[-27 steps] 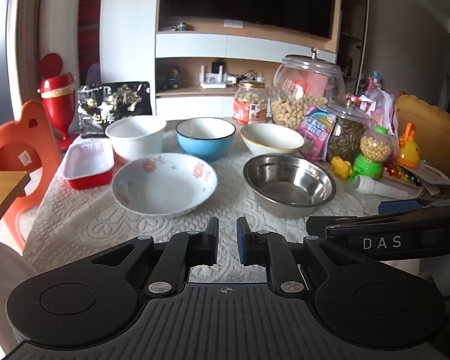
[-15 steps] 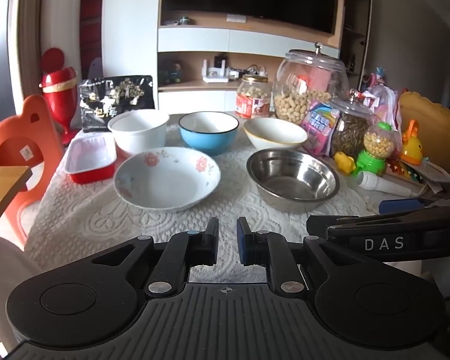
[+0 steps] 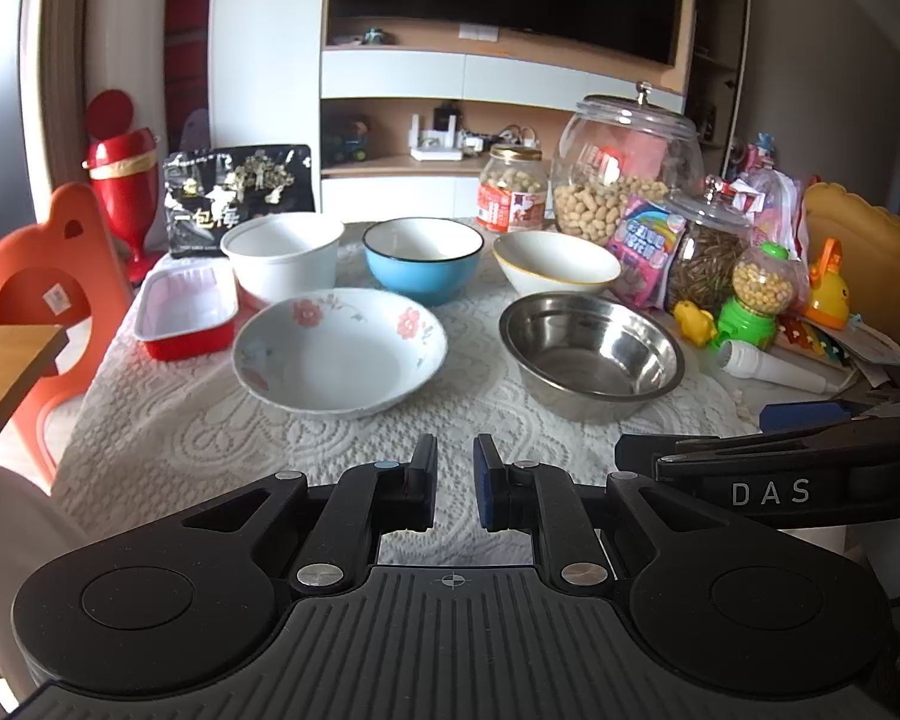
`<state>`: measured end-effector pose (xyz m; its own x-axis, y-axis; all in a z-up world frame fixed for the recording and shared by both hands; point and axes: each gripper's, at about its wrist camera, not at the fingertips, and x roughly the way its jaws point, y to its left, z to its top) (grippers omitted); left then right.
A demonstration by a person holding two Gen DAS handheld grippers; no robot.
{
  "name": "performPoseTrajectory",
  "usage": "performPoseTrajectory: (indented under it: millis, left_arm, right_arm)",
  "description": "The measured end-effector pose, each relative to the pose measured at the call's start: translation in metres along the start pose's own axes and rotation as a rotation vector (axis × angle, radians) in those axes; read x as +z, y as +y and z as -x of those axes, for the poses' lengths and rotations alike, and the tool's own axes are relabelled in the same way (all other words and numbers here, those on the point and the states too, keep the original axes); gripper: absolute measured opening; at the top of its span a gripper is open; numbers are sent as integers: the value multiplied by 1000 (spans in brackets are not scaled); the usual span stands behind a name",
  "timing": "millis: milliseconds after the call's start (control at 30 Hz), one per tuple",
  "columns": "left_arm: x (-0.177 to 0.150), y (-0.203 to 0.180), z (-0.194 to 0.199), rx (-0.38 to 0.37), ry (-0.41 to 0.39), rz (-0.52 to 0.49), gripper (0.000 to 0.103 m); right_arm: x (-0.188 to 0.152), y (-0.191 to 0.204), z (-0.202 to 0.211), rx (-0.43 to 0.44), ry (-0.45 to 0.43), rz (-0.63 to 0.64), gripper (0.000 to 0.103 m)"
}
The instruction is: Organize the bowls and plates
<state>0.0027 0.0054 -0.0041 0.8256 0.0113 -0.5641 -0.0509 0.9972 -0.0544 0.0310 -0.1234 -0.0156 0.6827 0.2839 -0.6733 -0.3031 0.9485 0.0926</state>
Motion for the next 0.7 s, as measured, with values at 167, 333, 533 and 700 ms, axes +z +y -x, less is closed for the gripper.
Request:
performPoseTrajectory:
  millis: [167, 333, 533, 700]
  left_arm:
    - [0, 0, 0, 2, -2, 1, 16]
    - [-1, 0, 2, 1, -5, 3, 16]
    - [0, -1, 5, -12, -10, 1, 16]
    - [0, -1, 5, -15, -10, 0, 16]
  right_arm:
    - [-1, 0, 0, 2, 2, 1, 103]
    - [0, 0, 0, 2, 4, 0, 103]
    - [-1, 0, 0, 3, 6, -1, 103]
    - [-1, 1, 0, 4, 7, -1, 103]
